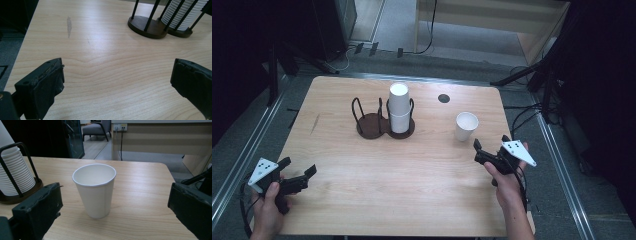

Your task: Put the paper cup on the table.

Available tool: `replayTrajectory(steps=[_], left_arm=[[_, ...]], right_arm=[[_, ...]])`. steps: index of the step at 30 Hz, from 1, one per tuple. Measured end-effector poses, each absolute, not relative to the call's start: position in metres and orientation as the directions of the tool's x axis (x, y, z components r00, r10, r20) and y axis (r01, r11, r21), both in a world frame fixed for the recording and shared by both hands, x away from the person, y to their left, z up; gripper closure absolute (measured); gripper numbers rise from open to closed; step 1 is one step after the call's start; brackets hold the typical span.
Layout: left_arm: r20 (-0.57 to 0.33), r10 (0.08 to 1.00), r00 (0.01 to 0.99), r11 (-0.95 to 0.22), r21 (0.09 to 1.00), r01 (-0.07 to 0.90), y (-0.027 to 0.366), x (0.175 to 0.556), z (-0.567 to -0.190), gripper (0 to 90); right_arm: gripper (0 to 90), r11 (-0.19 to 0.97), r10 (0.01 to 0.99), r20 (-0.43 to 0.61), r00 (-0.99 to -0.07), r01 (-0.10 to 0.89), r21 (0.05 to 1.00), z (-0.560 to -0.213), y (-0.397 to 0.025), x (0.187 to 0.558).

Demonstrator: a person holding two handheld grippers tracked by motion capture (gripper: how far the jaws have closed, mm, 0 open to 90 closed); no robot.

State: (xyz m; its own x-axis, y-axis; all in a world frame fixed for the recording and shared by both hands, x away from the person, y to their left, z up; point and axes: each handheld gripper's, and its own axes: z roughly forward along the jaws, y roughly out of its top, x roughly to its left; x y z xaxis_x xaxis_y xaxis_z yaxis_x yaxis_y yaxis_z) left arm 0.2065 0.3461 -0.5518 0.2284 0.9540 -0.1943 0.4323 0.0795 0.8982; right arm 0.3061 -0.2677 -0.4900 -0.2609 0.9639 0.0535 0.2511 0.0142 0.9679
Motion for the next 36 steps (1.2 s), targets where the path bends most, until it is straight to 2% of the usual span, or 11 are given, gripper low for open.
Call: replayTrajectory(steps=[23, 36], left_arm=[[-0.191, 0.956, 0.222, 0.080, 0.900, 0.429, 0.345, 0.206, -0.552, 0.0], [-0.173, 0.957, 0.234, 0.061, 0.905, 0.422, 0.344, 0.205, -0.552, 0.0]], right_arm=[[0.0, 0.004, 0.972, 0.052, -0.228, 0.237, 0.971, -0.495, -0.314, 0.249], [0.0, -0.009, 0.971, 0.076, -0.228, 0.282, 0.959, -0.510, -0.336, 0.224]])
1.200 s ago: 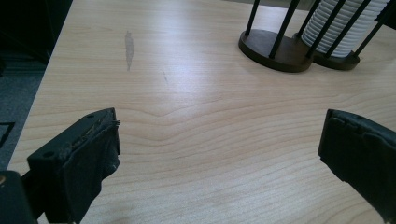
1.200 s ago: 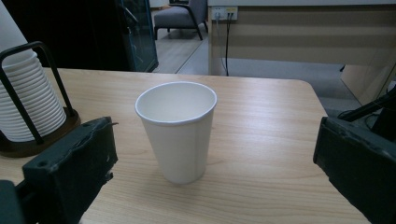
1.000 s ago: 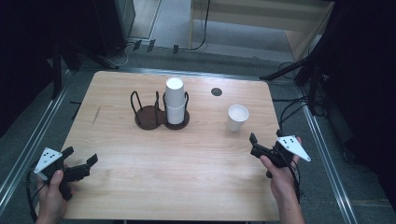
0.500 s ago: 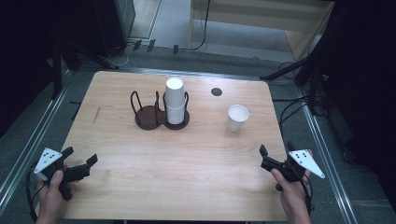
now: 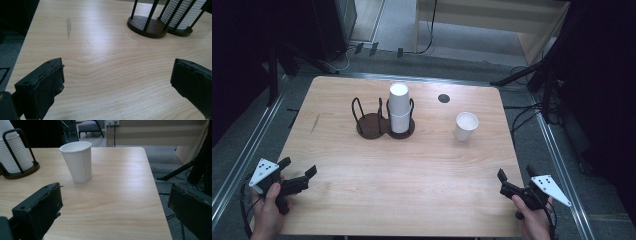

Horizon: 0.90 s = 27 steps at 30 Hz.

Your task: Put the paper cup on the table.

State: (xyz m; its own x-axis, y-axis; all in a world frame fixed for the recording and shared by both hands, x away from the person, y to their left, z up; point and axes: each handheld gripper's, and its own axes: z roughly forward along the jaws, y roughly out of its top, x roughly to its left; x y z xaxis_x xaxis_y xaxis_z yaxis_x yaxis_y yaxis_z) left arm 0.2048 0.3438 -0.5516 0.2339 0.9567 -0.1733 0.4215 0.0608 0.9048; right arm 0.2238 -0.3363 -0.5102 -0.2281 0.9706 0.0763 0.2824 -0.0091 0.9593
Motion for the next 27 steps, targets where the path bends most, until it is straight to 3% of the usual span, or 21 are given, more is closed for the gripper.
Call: replayTrajectory(steps=[27], left_arm=[[-0.168, 0.957, 0.235, 0.057, 0.907, 0.417, 0.344, 0.205, -0.552, 0.0]], right_arm=[[1.6, -0.003, 0.977, 0.074, -0.200, 0.334, 0.942, -0.540, -0.354, 0.194]])
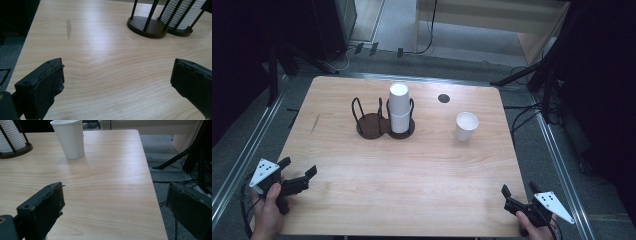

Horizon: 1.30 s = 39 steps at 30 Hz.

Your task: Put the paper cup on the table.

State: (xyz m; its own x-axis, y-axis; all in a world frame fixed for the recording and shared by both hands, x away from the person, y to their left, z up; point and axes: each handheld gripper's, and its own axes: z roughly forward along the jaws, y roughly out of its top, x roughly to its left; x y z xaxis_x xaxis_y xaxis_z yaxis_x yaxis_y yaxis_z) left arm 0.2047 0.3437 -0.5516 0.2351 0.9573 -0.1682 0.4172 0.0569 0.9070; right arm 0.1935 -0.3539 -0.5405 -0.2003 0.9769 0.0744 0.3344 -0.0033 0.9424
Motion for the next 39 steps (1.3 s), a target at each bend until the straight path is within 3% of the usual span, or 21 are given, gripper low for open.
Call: replayTrajectory(steps=[20, 39], left_arm=[[-0.164, 0.955, 0.249, 0.046, 0.906, 0.421, 0.343, 0.206, -0.552, 0.0], [-0.161, 0.955, 0.248, 0.042, 0.905, 0.424, 0.343, 0.206, -0.552, 0.0]], right_arm=[[3.0, 0.070, 0.980, 0.004, -0.200, 0.360, 0.930, -0.546, -0.343, 0.191], [2.6, 0.046, 0.987, 0.017, -0.162, 0.378, 0.925, -0.546, -0.344, 0.193]])
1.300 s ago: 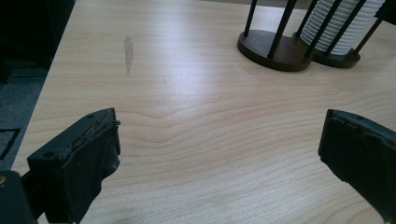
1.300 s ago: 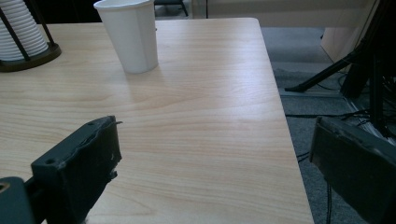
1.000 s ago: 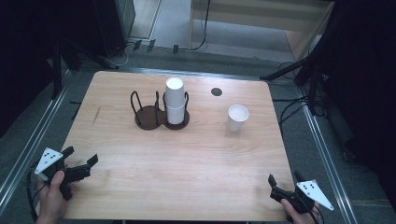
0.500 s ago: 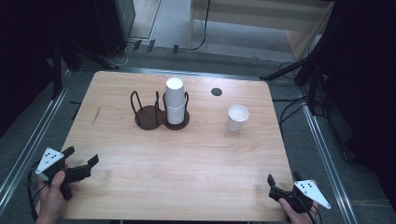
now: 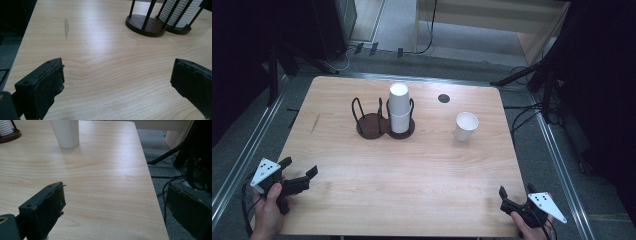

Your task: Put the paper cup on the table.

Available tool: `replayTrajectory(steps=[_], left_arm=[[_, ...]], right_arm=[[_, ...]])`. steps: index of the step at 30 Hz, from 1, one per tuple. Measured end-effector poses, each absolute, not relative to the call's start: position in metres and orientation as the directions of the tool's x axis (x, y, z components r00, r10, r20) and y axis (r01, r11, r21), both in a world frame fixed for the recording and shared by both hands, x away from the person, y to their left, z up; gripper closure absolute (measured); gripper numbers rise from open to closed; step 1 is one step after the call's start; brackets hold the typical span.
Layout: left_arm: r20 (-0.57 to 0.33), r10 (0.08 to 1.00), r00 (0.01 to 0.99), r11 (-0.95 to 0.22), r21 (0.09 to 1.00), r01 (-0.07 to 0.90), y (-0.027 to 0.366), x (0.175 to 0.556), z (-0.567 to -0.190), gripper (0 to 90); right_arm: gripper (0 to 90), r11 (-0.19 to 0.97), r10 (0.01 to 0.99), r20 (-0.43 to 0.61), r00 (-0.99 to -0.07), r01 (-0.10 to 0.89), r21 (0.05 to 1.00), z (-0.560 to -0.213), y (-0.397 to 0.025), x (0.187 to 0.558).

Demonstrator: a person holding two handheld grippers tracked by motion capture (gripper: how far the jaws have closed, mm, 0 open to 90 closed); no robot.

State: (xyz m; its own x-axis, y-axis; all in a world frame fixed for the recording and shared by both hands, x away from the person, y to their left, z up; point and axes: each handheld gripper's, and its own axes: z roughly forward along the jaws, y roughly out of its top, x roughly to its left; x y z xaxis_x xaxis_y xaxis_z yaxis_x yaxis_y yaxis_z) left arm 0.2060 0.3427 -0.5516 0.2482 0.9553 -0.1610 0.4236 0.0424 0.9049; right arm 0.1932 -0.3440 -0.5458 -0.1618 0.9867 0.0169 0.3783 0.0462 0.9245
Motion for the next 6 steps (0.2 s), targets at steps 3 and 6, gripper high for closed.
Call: replayTrajectory(steps=[3, 6], left_arm=[[-0.163, 0.955, 0.247, 0.044, 0.904, 0.425, 0.3427, 0.2060, -0.5516, 0.0], [-0.160, 0.956, 0.247, 0.042, 0.904, 0.426, 0.3426, 0.2060, -0.5515, 0.0]], right_arm=[[2.3, 0.046, 0.987, 0.017, -0.160, 0.378, 0.925, -0.5458, -0.3442, 0.1934], [1.2, 0.040, 0.987, 0.023, -0.160, 0.378, 0.925, -0.5458, -0.3445, 0.1936]])
